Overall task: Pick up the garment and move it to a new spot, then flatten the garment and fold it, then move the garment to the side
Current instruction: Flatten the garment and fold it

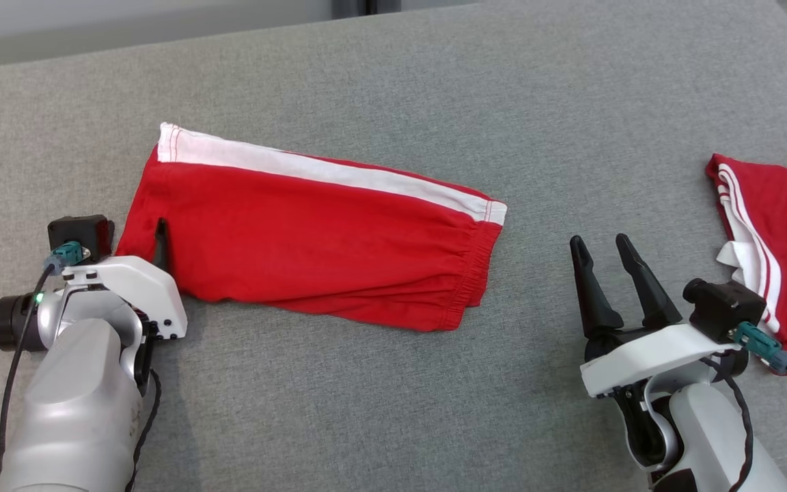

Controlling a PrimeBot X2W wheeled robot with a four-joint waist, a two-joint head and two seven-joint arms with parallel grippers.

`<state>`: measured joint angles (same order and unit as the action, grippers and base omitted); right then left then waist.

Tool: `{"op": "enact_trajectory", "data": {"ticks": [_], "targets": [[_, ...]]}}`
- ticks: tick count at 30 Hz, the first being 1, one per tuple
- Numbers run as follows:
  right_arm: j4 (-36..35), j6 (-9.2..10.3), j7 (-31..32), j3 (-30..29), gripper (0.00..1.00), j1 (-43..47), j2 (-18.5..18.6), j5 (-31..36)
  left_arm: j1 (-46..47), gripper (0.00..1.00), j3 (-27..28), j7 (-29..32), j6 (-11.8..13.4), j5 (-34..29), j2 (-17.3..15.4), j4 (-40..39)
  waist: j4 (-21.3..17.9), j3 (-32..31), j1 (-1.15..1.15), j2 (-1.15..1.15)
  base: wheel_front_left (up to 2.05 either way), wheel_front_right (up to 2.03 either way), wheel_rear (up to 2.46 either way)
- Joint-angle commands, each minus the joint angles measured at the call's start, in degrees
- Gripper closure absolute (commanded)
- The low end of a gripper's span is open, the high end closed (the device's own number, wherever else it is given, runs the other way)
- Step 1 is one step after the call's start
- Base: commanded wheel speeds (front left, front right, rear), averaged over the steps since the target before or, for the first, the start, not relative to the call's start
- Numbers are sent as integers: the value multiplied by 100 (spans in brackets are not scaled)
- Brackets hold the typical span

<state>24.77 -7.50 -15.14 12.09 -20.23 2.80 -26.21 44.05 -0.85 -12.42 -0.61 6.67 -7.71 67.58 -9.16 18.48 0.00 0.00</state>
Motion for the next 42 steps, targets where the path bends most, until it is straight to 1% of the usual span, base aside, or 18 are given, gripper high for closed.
{"op": "enact_trajectory", "data": {"ticks": [1,2,3,4,8,10,12,14,16,21,27,28,29,30,33,39,41,42], "targets": [[-19,1,3,-14,0,50,30,18,-11,0,19,64,-9,52,6,118,-19,-22,0,0,0,0,0],[-10,2,3,-18,0,68,29,21,-31,57,10,72,-15,49,20,178,-30,-42,0,0,0,0,0],[8,2,3,-16,0,82,29,27,-55,100,-18,122,-25,44,25,247,-39,-70,0,0,0,0,0],[24,2,3,-21,0,95,30,32,-82,100,-17,137,-66,84,43,298,-43,-106,0,0,0,0,0],[106,1,3,-38,0,204,30,52,-226,100,-7,10,-102,152,20,369,-16,-358,0,0,0,0,0],[137,2,4,-41,0,306,31,13,-375,100,7,-84,-76,189,72,382,14,-552,0,0,0,0,0],[153,1,4,-1,0,390,29,163,-539,100,69,-171,-49,276,125,337,47,-752,0,0,0,0,0],[202,2,4,-22,0,531,36,120,-779,100,59,-227,-20,274,164,288,84,-947,0,0,0,0,0],[241,1,4,-13,0,639,31,230,-1016,100,58,-264,1,316,219,228,127,-1127,0,0,0,0,0],[325,1,4,-24,0,903,32,345,-1610,100,133,-279,78,413,296,-182,208,-1389,0,0,0,0,0],[392,1,4,-2,0,1034,32,427,-2189,100,184,-279,242,421,345,-835,252,-1490,0,0,0,0,0],[397,1,4,3,0,1039,33,434,-2262,64,180,-279,273,373,334,-987,262,-1495,0,0,0,0,0],[400,1,4,15,0,1034,31,447,-2336,4,192,-279,320,344,330,-1119,274,-1500,0,0,0,0,0],[395,1,4,30,0,1027,31,457,-2412,0,204,-280,356,318,333,-1287,292,-1502,0,0,0,0,0],[371,1,4,119,0,954,29,421,-2604,0,191,-280,435,222,362,-1795,395,-1466,0,0,0,0,0],[478,1,4,293,0,715,30,302,-2919,0,29,-280,390,78,415,-2689,813,-1289,0,0,0,0,0],[570,1,4,341,0,605,33,205,-3010,0,-44,-280,369,50,441,-2894,963,-1215,0,0,0,0,0],[570,1,4,341,0,605,33,205,-3010,0,-44,-280,369,50,441,-2894,963,-1215,0,0,0,0,0]]}}
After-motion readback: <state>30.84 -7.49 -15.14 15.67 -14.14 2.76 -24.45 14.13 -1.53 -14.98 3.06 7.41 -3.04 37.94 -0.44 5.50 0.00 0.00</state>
